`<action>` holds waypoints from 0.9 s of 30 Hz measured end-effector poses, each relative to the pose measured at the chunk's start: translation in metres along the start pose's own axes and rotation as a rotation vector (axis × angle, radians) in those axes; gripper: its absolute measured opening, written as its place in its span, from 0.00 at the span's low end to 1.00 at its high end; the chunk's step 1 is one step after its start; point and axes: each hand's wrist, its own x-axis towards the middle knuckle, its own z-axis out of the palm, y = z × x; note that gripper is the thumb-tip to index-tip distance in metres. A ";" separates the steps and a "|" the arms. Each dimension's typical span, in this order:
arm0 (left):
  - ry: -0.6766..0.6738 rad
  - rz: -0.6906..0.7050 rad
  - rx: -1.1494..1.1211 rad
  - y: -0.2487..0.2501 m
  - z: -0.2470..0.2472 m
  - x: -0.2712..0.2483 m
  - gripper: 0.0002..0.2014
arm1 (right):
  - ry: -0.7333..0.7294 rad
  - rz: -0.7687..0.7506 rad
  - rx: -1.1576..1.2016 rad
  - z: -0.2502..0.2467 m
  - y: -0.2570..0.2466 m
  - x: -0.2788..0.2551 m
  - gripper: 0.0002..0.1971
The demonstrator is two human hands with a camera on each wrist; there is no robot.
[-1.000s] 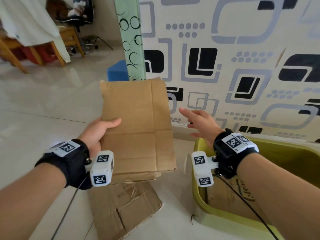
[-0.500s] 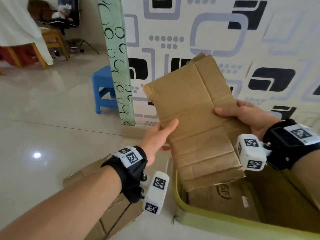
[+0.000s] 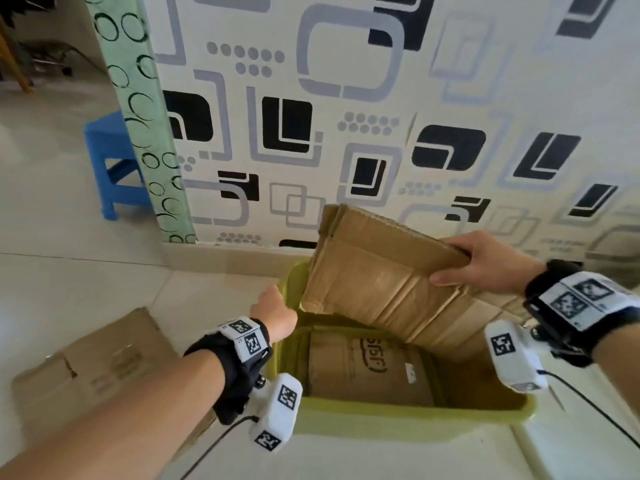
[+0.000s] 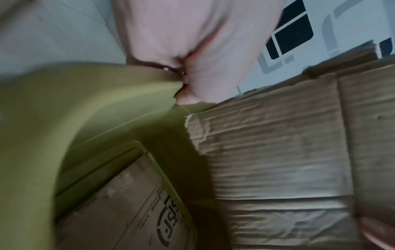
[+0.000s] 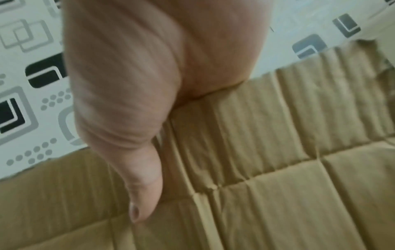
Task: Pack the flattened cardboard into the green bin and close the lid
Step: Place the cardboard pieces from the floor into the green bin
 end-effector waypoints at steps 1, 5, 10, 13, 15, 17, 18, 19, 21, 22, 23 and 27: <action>-0.002 -0.014 -0.005 0.002 0.001 -0.003 0.36 | -0.027 -0.005 -0.025 0.008 0.001 0.004 0.15; -0.009 -0.042 -0.077 0.000 0.003 -0.005 0.37 | -0.104 -0.039 -0.154 0.043 -0.001 0.021 0.10; -0.046 -0.037 -0.200 -0.022 0.010 0.026 0.38 | -0.081 -0.066 -0.328 0.080 -0.008 0.030 0.07; -0.061 -0.007 -0.267 -0.027 0.009 0.027 0.33 | -0.079 -0.042 -0.382 0.091 -0.004 0.027 0.11; -0.062 0.002 -0.293 -0.012 -0.001 0.002 0.30 | -0.126 -0.027 -0.429 0.097 -0.002 0.025 0.20; -0.062 0.004 -0.301 -0.005 -0.004 -0.008 0.30 | -0.188 -0.039 -0.470 0.100 -0.002 0.025 0.22; -0.058 0.004 -0.306 -0.004 -0.004 -0.010 0.30 | -0.228 -0.047 -0.488 0.102 -0.002 0.026 0.22; -0.054 0.010 -0.315 -0.003 -0.004 -0.010 0.29 | -0.278 -0.051 -0.500 0.103 -0.002 0.027 0.21; -0.054 0.015 -0.317 -0.001 -0.004 -0.012 0.27 | -0.389 -0.021 -0.479 0.107 0.000 0.032 0.18; -0.057 0.018 -0.321 -0.001 -0.004 -0.012 0.27 | -0.445 0.011 -0.436 0.108 0.001 0.036 0.18; -0.060 0.022 -0.323 -0.001 -0.004 -0.013 0.27 | -0.500 0.050 -0.380 0.107 0.003 0.040 0.22; -0.066 0.003 -0.325 0.002 -0.006 -0.015 0.27 | -0.700 0.206 -0.265 0.090 0.001 0.060 0.48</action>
